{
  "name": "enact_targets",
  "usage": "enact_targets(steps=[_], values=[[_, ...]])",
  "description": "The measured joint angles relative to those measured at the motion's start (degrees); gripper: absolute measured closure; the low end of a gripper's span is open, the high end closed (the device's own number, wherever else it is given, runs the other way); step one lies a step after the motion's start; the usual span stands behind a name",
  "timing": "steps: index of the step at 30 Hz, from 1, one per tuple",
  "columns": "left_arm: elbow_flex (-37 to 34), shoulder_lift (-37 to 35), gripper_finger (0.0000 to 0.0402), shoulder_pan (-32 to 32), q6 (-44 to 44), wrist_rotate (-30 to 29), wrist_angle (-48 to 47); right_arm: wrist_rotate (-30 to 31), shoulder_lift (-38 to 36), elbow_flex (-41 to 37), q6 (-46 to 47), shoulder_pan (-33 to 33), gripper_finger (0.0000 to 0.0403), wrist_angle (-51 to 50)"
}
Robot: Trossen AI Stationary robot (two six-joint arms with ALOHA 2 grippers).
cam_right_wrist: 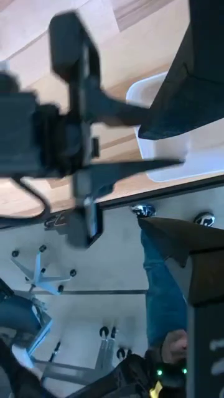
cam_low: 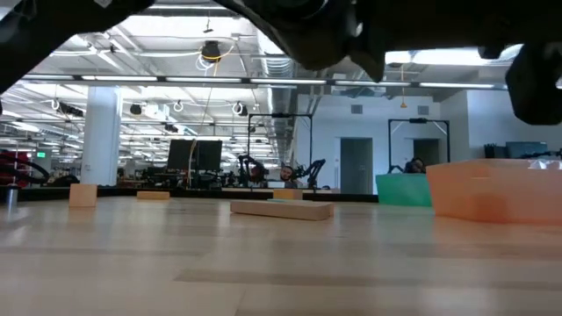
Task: Sort & place blocks by color
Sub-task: Put the brown block into the transparent bin, then put the orange block into the orange bin
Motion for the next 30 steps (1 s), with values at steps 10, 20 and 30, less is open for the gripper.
enact_targets(steps=[10,20,30], values=[[3.8,1.3,0.0234,0.2,3.7,0.5,-12.7,0.7,0.0,0.0,0.6,1.0,0.0163,0.2],[3.8,-1.2,0.0053,0.8,8.8,3.4,-21.1,3.5,0.0,0.0,0.6,1.0,0.0163,0.2],[3.8,-14.6,0.0048,4.1,13.2,3.1,-61.8,4.3,0.0,0.0,0.4,0.9,0.0163,-0.1]])
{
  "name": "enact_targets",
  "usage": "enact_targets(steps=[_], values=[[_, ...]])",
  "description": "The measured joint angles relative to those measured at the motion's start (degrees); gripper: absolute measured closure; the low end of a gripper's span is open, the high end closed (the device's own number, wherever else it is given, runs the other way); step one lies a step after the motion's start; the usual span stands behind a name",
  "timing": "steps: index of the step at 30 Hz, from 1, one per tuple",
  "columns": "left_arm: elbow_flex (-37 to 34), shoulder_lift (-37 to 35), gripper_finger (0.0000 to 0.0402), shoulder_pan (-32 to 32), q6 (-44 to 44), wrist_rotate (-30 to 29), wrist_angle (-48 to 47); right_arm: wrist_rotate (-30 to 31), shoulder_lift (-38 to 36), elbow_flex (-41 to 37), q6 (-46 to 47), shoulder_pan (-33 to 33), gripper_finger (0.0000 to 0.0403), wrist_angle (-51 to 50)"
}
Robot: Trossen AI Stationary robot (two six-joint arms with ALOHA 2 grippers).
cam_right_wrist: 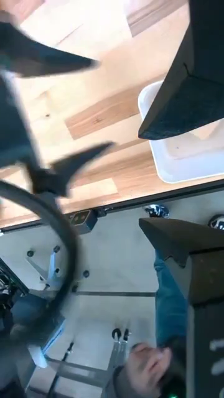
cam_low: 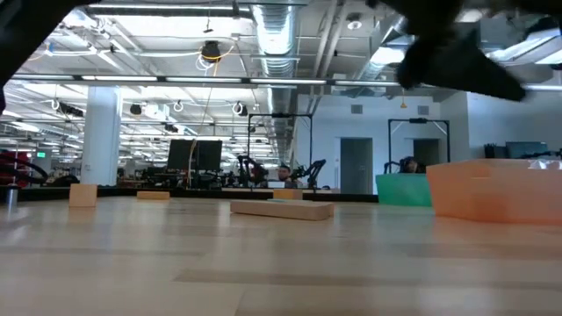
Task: Sort & place blocks by color
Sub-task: Put the orange block into the orange bin
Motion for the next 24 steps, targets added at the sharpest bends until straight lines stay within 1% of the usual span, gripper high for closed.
enact_targets(steps=[2,3,8,11,13,19,22,24], values=[[0.0,-2.5,0.0049,1.2,0.6,-0.9,-8.5,0.6,0.0,0.0,-0.1,-0.1,0.0163,-0.4],[0.0,-3.4,0.005,1.7,1.0,-2.2,-11.8,0.7,0.0,0.0,-0.3,-0.4,0.0163,-0.5],[0.0,-5.9,0.0056,4.3,2.4,-11.5,-26.9,0.8,0.0,0.0,-0.5,-1.8,0.0163,-1.5],[0.0,-6.2,0.0062,6.6,4.6,-12.2,-34.2,0.8,0.0,0.0,-1.0,-3.0,0.0163,-2.6],[-0.1,-6.2,0.0066,8.1,8.1,-10.5,-38.0,0.8,0.0,0.0,-1.0,-4.0,0.0163,-4.0],[-3.1,-6.1,0.0085,13.1,20.9,-4.5,-38.3,0.8,0.0,0.0,-0.6,-8.1,0.0163,-5.0],[-5.7,-6.1,0.0094,15.1,25.2,-0.9,-33.3,0.9,0.0,0.0,-0.5,-10.3,0.0163,-4.8],[-7.6,-5.7,0.01,15.9,27.9,-0.3,-33.0,1.1,0.0,0.0,-0.5,-11.7,0.0163,-4.8]])
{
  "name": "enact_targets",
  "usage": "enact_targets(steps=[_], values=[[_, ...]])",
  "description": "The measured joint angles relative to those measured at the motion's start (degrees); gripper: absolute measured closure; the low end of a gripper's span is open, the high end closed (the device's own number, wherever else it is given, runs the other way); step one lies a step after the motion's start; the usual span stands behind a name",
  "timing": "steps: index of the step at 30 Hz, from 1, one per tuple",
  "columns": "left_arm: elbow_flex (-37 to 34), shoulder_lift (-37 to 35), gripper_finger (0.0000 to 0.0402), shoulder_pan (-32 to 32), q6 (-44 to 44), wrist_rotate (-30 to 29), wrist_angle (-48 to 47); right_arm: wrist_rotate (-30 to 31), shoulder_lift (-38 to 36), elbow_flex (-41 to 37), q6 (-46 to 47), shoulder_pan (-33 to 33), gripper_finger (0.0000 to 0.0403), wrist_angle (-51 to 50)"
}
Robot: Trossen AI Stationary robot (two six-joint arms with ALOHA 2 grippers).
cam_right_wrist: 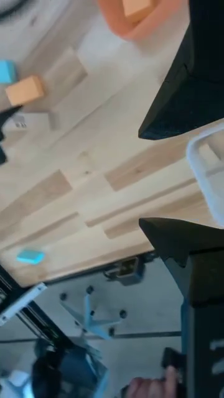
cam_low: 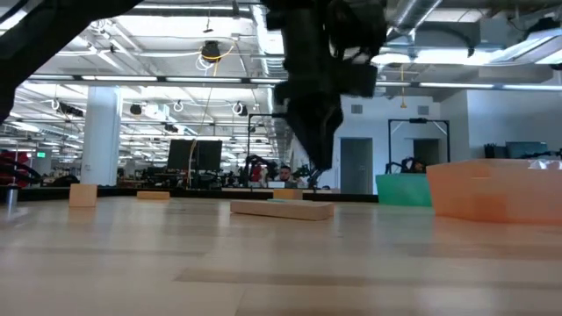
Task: Sort & place blocks by color
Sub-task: Put the orange block into the orange bin
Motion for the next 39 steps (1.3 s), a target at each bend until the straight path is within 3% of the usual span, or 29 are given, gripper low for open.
enact_targets(steps=[9,22,27,33,36,39], values=[[-6.2,-0.1,0.0112,0.4,5.6,2.4,4.5,0.1,0.0,0.0,0.0,-5.6,0.0163,0.9],[-13.3,-0.2,0.0122,0.3,-0.4,0.8,14.0,-0.4,0.0,0.0,-3.4,-7.0,0.0163,0.5],[-14.9,-0.5,0.0174,0.3,-2.6,1.2,14.6,-0.5,0.0,0.0,-4.0,-6.5,0.0163,0.3],[-14.7,-0.5,0.03,0.2,-3.6,3.4,14.7,-0.5,0.0,0.0,-4.5,-6.5,0.0163,0.4],[-13.9,-0.2,0.0304,0.3,-4.9,5.8,15.9,-1.2,0.0,0.0,-4.1,-6.5,0.0163,0.7],[-13.2,0.3,0.0304,-0.1,-8.5,9.6,25.7,-3.5,0.0,0.0,-2.6,-6.5,0.0163,1.1]])
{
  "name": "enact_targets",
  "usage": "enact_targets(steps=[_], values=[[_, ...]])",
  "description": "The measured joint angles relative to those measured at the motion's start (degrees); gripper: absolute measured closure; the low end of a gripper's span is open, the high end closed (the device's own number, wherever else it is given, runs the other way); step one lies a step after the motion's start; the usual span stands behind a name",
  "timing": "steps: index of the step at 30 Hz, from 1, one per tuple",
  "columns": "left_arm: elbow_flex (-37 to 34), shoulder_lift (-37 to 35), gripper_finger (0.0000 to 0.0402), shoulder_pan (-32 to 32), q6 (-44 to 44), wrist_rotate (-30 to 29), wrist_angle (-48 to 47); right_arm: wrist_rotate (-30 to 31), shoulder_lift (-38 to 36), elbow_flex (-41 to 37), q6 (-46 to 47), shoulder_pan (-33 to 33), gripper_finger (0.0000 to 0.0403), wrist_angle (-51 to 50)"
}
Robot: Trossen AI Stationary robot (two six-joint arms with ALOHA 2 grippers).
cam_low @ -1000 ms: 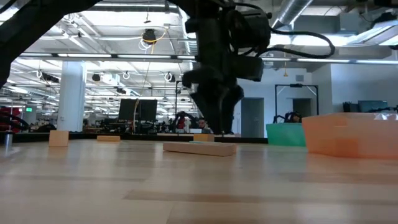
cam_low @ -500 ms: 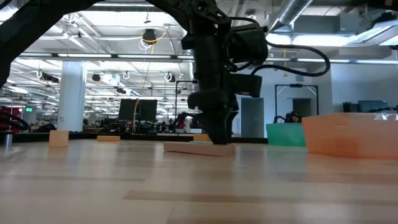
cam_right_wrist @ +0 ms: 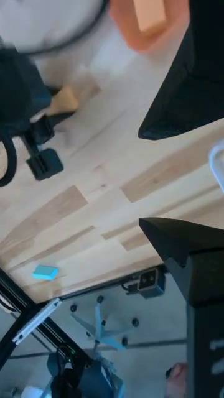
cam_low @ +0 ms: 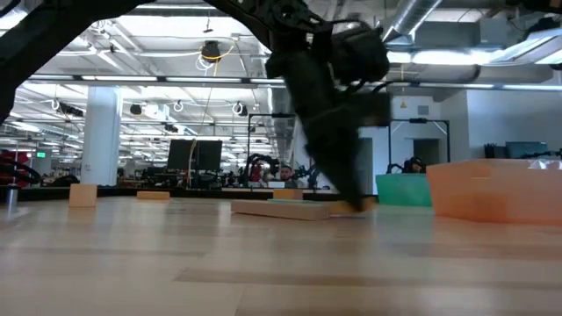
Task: Sort & place blocks by color
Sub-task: Put the orange block into the orange bin
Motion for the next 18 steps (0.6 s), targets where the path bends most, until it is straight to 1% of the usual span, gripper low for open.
enact_targets(steps=[2,4,5,7,12,14,18], values=[[0.4,0.0,0.0304,-0.2,-3.8,4.7,6.9,-1.4,-0.1,0.0,0.4,0.0,0.0163,1.6],[0.7,0.0,0.0304,-0.2,-9.6,10.0,17.6,-2.2,-0.4,0.2,0.1,0.4,0.0163,2.2],[0.8,-0.1,0.0304,-0.3,-12.2,11.0,22.5,-2.2,-0.5,0.6,-0.2,0.8,0.0163,2.5],[0.8,-0.1,0.0304,-0.4,-15.9,9.9,30.0,-1.2,-0.8,1.9,-0.3,1.9,0.0163,2.5],[0.8,-0.1,0.0304,0.1,-22.3,5.5,44.6,2.7,-0.9,5.3,-2.7,4.1,0.0163,2.0],[1.3,1.2,0.0304,0.2,-24.2,3.1,51.1,4.2,-0.9,6.5,-4.2,4.4,0.0163,2.0],[2.6,5.3,0.0304,0.5,-28.1,2.6,55.2,5.3,-0.9,7.8,-6.8,3.7,0.0163,2.6]])
